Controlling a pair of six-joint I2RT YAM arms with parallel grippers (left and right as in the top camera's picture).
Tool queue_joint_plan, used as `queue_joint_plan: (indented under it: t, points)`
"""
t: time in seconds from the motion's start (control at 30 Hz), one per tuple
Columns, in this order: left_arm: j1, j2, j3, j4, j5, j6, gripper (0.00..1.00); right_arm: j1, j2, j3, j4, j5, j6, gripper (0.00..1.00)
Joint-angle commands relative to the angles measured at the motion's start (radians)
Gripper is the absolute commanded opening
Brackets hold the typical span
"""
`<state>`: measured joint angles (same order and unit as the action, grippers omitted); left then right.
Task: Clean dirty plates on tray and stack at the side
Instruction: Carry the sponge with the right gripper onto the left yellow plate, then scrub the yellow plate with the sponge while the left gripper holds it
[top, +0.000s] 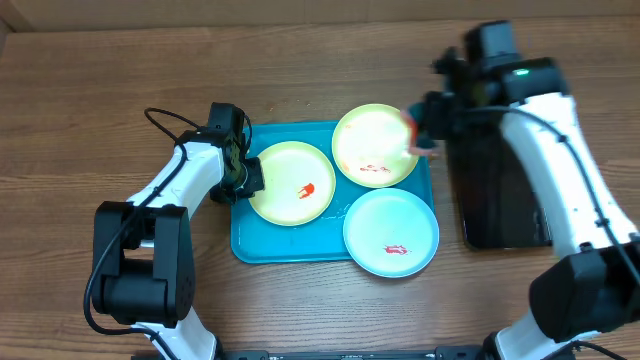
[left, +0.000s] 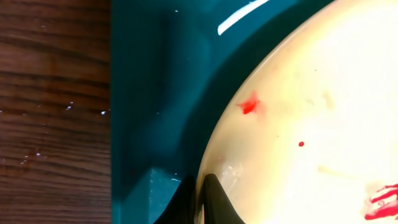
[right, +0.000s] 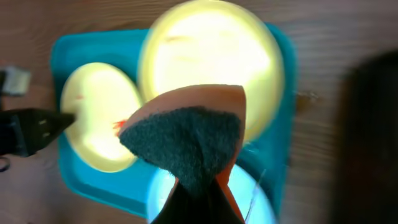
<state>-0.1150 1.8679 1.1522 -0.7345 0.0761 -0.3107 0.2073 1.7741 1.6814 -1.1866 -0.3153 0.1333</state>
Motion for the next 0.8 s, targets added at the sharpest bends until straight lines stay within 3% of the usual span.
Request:
queue_joint_plan:
  t: [0.0, 0.13, 0.43, 0.77]
  points:
    - [-0.002, 0.029, -0.032, 0.011, 0.082, 0.043, 0.04, 0.133, 0.019, 0.027, 0.052, 0.058, 0.121, 0.04]
    - [0.005, 0.029, -0.032, 0.017, 0.113, 0.045, 0.04, 0.267, 0.100, 0.027, 0.106, 0.111, 0.176, 0.04]
    - [0.072, 0.029, -0.032, -0.005, 0.116, 0.046, 0.04, 0.412, 0.312, 0.027, 0.219, 0.121, 0.209, 0.04]
    - [0.072, 0.029, -0.032, -0.018, 0.128, 0.046, 0.04, 0.431, 0.436, 0.027, 0.325, 0.175, 0.283, 0.04]
